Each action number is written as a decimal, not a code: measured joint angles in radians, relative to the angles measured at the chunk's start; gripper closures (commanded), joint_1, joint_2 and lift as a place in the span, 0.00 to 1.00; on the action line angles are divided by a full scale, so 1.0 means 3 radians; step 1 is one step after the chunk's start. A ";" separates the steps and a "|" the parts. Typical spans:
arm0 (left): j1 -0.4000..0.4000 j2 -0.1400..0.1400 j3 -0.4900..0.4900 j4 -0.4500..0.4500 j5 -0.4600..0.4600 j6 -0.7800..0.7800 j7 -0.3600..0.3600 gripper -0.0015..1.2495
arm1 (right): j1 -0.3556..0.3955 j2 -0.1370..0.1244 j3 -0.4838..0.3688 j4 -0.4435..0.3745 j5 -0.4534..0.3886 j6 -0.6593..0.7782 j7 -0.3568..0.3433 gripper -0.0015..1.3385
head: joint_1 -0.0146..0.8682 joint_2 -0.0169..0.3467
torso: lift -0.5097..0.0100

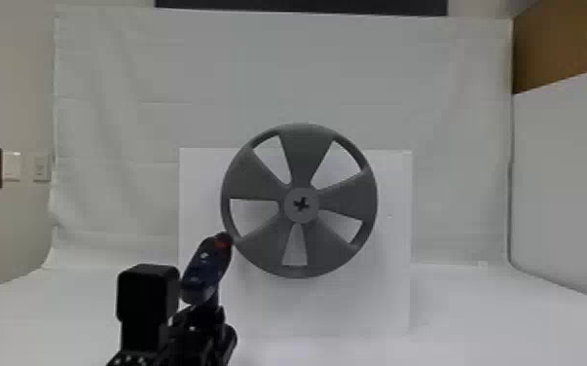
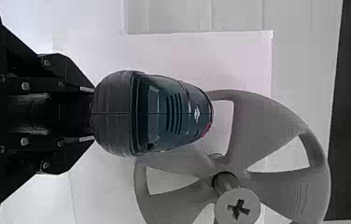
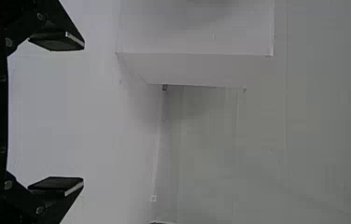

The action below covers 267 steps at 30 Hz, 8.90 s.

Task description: Grasp the drill and bring into the middle of wheel

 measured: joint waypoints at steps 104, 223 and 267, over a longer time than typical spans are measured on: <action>0.0025 -0.0041 0.0898 0.0846 -0.0211 -0.0570 -0.1796 0.00 | 0.0020 0.0001 -0.0016 0.0005 -0.0009 0.0000 0.0000 0.20 | 0.02 0.05 | 0.20; -0.0017 -0.0035 0.1456 0.0695 -0.0685 -0.0501 -0.1539 0.03 | 0.0056 -0.0383 -0.0173 -0.0020 -0.1446 0.0041 -0.1365 0.22 | 0.02 0.05 | 0.20; -0.0058 -0.0039 0.1459 0.0695 -0.0711 -0.0509 -0.1504 0.03 | 0.0072 -0.0335 -0.0245 -0.0036 -0.1462 0.0034 -0.1366 0.26 | 0.02 0.05 | 0.20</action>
